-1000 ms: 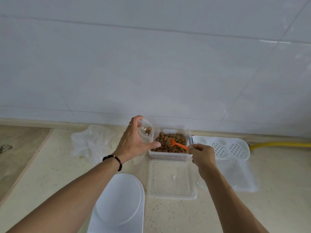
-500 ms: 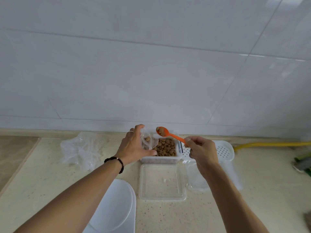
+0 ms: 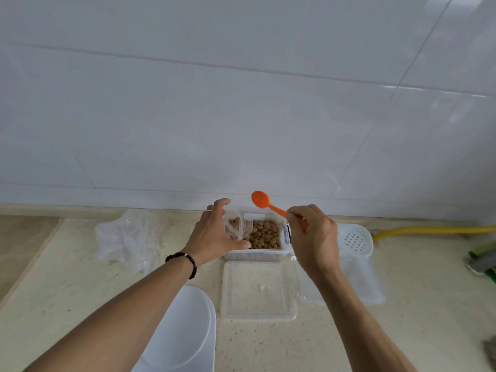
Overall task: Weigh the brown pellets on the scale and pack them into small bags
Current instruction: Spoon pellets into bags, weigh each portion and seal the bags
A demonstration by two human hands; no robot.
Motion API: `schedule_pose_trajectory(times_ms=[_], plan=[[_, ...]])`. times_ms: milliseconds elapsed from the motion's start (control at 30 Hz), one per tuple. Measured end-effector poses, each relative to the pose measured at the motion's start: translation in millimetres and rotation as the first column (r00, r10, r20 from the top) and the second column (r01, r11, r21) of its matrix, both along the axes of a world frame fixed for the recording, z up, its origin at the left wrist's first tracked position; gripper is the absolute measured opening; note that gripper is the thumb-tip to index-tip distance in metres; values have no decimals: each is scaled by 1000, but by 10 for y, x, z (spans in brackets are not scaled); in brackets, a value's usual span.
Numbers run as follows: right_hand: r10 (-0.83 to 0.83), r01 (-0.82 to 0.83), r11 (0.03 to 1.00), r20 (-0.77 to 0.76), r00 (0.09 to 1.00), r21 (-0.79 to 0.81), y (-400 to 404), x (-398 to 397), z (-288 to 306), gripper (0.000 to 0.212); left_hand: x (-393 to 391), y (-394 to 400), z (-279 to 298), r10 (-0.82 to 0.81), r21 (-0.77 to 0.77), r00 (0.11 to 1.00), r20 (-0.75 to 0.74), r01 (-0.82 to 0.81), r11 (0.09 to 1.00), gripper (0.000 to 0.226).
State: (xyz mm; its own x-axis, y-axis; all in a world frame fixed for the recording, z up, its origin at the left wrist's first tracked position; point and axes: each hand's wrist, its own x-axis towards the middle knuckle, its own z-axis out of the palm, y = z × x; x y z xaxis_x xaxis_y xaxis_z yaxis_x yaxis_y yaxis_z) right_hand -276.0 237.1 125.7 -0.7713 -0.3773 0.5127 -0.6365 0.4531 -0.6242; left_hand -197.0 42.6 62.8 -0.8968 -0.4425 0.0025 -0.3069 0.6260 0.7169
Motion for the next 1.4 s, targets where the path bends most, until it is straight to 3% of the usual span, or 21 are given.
schedule_pose_trajectory(times_ms=[133,367,533,733,933,1033,1167,1300,1400], plan=[[-109,75,986,243,964,146,17,-161,-271,20,27,-59,-26,-5,-43,1000,16,6,999,108],[-148,-12,920,375,915,392,-185,-257,-789,21,109,-214,-128,-14,-144,998,54,22,989,103],[-129,-59,950,555,822,307,-296,-269,-784,22,136,-237,-149,-18,-167,996,82,31,985,103],[-131,136,989,790,598,61,-162,-300,-781,19,103,-220,-174,-34,-172,994,100,51,984,103],[-86,238,970,857,508,-44,0,-290,-713,16,49,-210,-195,-25,-183,992,128,48,982,103],[-59,236,968,837,543,-85,72,-292,-550,15,-13,-188,-172,-18,-193,989,149,47,980,101],[-15,168,977,750,661,-128,111,-279,-240,15,-95,-123,-107,-2,-202,985,172,38,979,104],[-5,-19,999,502,865,44,-10,-140,29,15,-108,-61,28,15,-153,989,147,8,988,108],[129,-169,971,225,966,170,-142,103,172,17,-33,-44,158,15,-102,993,118,-3,995,109]])
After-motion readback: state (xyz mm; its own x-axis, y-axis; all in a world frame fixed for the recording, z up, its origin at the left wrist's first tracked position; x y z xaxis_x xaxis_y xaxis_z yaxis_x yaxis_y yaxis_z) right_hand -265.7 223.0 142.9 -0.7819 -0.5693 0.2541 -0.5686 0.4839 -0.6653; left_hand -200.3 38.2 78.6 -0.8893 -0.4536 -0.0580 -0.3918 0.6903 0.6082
